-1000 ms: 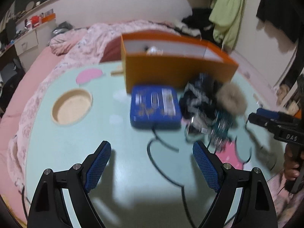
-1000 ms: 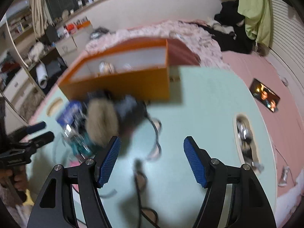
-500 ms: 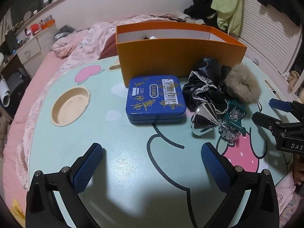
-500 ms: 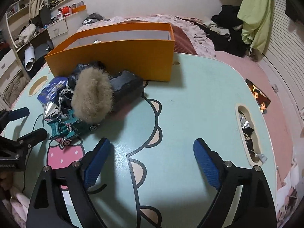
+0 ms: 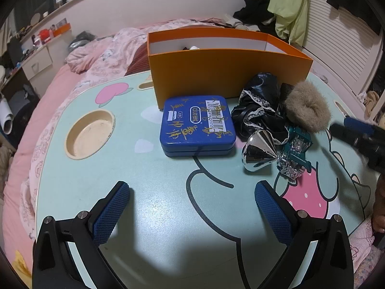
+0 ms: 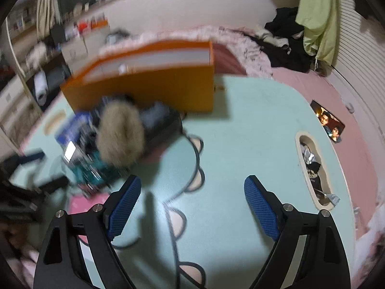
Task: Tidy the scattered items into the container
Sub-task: 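Move both open grippers back over the items on the table, then grasp the brown fluffy pom-pom with the right gripper while the left grasps the blue tin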
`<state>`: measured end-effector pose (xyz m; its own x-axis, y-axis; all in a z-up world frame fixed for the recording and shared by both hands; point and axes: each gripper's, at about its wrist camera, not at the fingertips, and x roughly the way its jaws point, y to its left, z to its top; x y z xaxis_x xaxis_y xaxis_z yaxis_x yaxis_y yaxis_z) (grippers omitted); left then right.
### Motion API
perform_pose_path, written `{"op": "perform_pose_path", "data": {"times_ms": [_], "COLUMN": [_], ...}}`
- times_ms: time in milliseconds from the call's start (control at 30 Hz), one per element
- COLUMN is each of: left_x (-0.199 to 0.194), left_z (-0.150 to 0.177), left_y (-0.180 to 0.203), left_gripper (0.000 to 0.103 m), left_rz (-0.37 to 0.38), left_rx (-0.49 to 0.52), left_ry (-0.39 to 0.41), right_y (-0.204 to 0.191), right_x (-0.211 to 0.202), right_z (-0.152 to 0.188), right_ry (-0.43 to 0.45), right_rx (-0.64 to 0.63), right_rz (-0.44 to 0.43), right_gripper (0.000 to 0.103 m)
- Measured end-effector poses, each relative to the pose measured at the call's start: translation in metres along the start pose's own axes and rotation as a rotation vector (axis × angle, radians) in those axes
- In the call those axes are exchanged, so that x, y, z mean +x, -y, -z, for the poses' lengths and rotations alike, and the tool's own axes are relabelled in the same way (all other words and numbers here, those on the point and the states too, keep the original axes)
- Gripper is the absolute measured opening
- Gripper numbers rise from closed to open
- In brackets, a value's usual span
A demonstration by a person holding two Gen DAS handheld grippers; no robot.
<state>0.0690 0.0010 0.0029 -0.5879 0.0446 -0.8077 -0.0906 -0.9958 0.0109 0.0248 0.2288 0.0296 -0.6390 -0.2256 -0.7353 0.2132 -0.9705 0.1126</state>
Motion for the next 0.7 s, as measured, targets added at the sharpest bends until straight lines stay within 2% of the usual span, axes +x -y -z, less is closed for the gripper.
{"op": "perform_pose_path", "data": {"times_ms": [100, 167, 267, 333, 400, 433, 500, 567, 700], "left_x": [0.000, 0.000, -0.001, -0.001, -0.001, -0.001, -0.001, -0.001, -0.001], "left_z": [0.000, 0.000, 0.000, 0.000, 0.000, 0.000, 0.000, 0.000, 0.001], "left_y": [0.000, 0.000, 0.000, 0.000, -0.001, -0.001, -0.001, -0.001, -0.002], "left_gripper": [0.103, 0.103, 0.103, 0.103, 0.103, 0.103, 0.103, 0.103, 0.103], "left_rz": [0.000, 0.000, 0.001, 0.001, 0.001, 0.001, 0.001, 0.001, -0.001], "left_rx": [0.000, -0.001, -0.002, -0.002, -0.001, -0.002, -0.002, -0.001, -0.007], "left_ry": [0.000, 0.000, 0.001, 0.001, 0.001, 0.001, 0.001, 0.001, 0.001], "right_y": [-0.013, -0.027, -0.044, -0.052, -0.054, -0.054, -0.053, -0.051, -0.041], "right_x": [-0.008, -0.011, -0.004, 0.007, 0.023, 0.026, 0.026, 0.023, 0.010], "right_z": [-0.011, -0.019, -0.029, -0.032, -0.031, -0.031, -0.029, -0.028, -0.027], "right_ry": [0.059, 0.090, 0.092, 0.060, -0.004, -0.012, -0.012, -0.003, 0.046], "right_rx": [-0.026, -0.063, -0.102, -0.134, -0.149, -0.149, -0.153, -0.147, -0.111], "right_rz": [-0.062, -0.106, -0.120, -0.098, -0.091, -0.093, -0.105, -0.118, -0.145], "right_gripper": [0.076, 0.076, 0.075, 0.064, 0.047, 0.044, 0.029, 0.026, 0.025]}}
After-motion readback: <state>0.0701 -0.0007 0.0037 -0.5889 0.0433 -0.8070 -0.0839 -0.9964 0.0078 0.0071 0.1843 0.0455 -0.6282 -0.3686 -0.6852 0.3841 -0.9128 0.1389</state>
